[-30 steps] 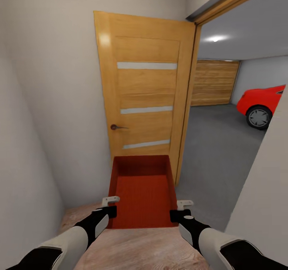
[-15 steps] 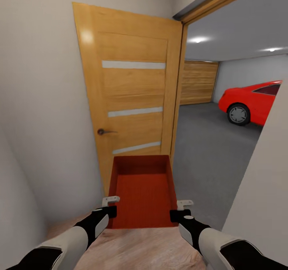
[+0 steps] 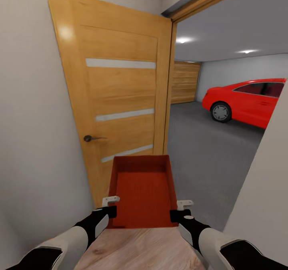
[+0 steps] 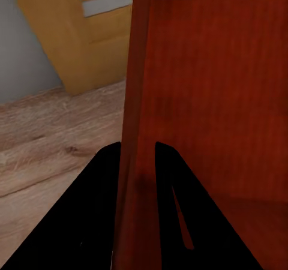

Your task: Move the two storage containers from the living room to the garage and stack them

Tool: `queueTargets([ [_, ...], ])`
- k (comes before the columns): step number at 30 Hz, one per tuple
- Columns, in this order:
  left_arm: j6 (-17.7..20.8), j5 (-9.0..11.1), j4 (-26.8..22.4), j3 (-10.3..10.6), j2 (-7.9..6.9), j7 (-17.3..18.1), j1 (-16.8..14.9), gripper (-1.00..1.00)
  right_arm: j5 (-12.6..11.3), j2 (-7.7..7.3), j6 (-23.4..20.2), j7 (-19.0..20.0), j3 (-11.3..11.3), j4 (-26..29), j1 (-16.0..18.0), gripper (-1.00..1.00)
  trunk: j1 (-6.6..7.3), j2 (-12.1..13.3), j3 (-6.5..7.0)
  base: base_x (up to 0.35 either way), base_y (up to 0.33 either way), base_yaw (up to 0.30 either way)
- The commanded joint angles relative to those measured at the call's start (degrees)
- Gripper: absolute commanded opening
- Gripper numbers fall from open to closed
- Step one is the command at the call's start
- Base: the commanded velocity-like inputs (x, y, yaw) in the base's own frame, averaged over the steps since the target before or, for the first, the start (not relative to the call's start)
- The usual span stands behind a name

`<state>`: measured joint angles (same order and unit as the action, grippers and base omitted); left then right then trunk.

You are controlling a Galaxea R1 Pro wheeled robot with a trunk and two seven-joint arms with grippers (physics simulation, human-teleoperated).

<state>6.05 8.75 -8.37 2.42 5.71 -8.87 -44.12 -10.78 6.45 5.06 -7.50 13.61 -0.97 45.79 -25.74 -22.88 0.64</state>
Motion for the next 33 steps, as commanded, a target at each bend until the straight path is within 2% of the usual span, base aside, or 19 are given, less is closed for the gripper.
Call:
queueTargets([
  [1,-2.36,-0.67,-0.29,-1.56,-2.21,-2.64,0.0,-1.0,-0.3,0.05,0.12,0.73,-1.3,-0.15,0.0,-1.0,-0.04,-0.04,-0.02,0.245,0.215,-0.24],
  [8,-2.44,-0.67,-0.25,-1.61,-2.23,-2.64,0.0,-1.0,-0.3,0.05,0.12,0.73,-1.32,-0.14,0.0,-1.0,-0.04,-0.04,-0.02,0.16,0.128,-0.24],
  [25,-2.45,-0.67,-0.16,-1.63,-2.26,-2.72,0.0,-1.0,-0.28,0.05,0.14,0.73,-1.32,-0.12,0.0,-1.0,-0.04,-0.04,-0.02,0.008,0.005,-0.239],
  [33,-2.45,-0.67,-0.16,-1.63,-2.28,-2.73,0.0,-1.0,-0.23,0.05,0.21,0.73,-1.3,-0.16,0.0,-1.0,-0.04,-0.04,-0.02,0.0,0.0,-0.034],
])
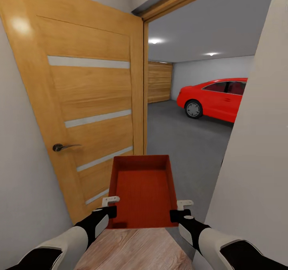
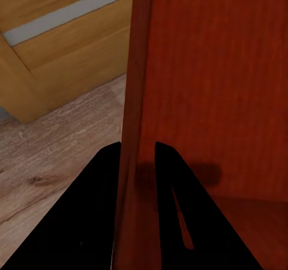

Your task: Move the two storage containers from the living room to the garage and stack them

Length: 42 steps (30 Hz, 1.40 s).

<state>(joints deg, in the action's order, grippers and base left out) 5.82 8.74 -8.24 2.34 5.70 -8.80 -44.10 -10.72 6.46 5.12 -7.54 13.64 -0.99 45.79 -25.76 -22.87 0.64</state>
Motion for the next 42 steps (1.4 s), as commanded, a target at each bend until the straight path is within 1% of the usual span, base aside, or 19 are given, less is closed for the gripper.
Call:
queueTargets([
  [1,-2.22,-0.65,-0.29,-1.55,-2.27,-2.8,-0.02,-1.0,-0.3,0.04,0.12,0.77,-1.34,-0.14,0.0,-1.0,-0.02,-0.05,-0.02,0.0,0.0,-0.002],
  [10,-2.19,-0.65,-0.29,-1.52,-2.25,-2.72,-0.02,-1.0,-0.34,0.04,0.16,0.77,-1.34,-0.13,0.0,-1.0,-0.02,-0.05,-0.02,0.047,0.049,0.0],
  [20,-2.15,-0.65,-0.33,-1.47,-2.18,-2.73,-0.02,-1.0,-0.36,0.04,0.02,0.77,-1.41,-0.12,0.0,-1.0,-0.02,-0.05,0.0,0.18,0.234,-0.025],
  [26,-2.21,-0.65,-0.33,-1.51,-2.21,-2.78,-0.02,-1.0,-0.36,0.04,-0.1,0.77,-1.43,-0.12,0.0,-1.0,-0.02,-0.05,0.16,0.143,0.168,-0.202],
  [42,-2.22,-0.65,-0.23,-1.54,-2.26,-2.76,-0.02,-1.0,-0.36,0.04,-0.11,0.77,-1.43,-0.13,0.0,-1.0,-0.02,-0.05,0.72,0.008,0.008,-0.238],
])
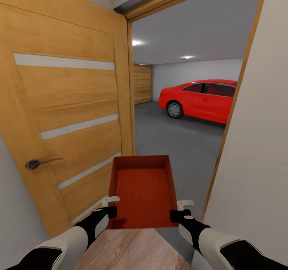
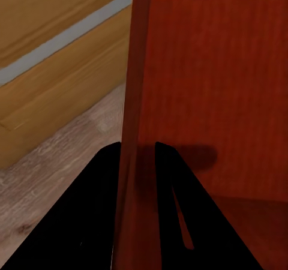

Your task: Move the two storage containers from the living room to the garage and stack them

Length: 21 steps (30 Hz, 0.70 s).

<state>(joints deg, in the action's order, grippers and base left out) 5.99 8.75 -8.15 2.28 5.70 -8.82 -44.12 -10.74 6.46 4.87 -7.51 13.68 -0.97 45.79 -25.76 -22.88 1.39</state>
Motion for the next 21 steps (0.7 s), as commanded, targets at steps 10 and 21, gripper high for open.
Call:
queueTargets([
  [10,-2.33,-0.66,-0.2,-1.49,-2.27,-2.7,0.0,-1.0,-0.34,0.1,0.14,0.74,-1.46,-0.17,0.0,-1.0,-0.02,-0.04,0.35,0.158,0.191,-0.229],
  [21,-2.36,-0.66,-0.2,-1.49,-2.27,-2.7,0.0,-1.0,-0.34,0.1,0.14,0.74,-1.46,-0.16,0.0,-1.0,-0.02,-0.04,0.76,0.201,0.252,-0.217],
])
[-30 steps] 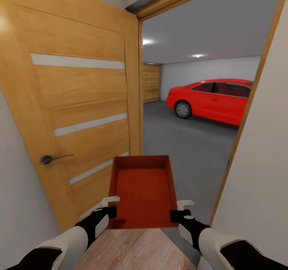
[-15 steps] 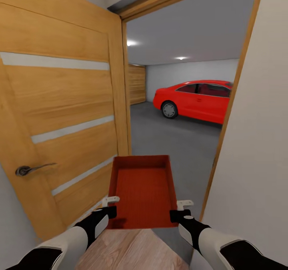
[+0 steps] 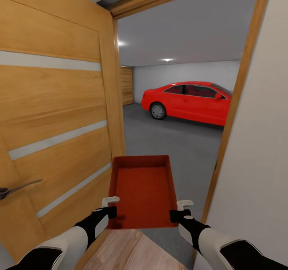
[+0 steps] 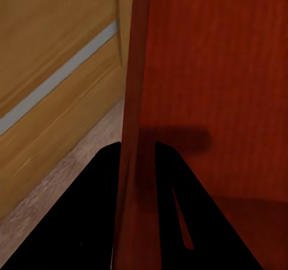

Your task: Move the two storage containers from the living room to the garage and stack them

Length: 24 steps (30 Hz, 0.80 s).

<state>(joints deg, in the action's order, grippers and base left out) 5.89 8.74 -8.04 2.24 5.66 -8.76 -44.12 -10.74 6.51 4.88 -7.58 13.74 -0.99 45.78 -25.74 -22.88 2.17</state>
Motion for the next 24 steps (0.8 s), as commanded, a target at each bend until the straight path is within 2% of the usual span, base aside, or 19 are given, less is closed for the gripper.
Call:
queueTargets([
  [1,-2.24,-0.65,-0.31,-1.42,-2.24,-2.76,0.0,-1.0,-0.33,0.06,0.13,0.82,-1.52,-0.15,0.01,-1.0,-0.04,-0.04,0.02,0.202,0.239,-0.215],
  [24,-2.28,-0.65,-0.31,-1.44,-2.24,-2.76,0.0,-1.0,-0.33,0.05,0.13,0.82,-1.52,-0.15,0.01,-1.0,-0.04,-0.04,0.87,0.201,0.213,-0.215],
])
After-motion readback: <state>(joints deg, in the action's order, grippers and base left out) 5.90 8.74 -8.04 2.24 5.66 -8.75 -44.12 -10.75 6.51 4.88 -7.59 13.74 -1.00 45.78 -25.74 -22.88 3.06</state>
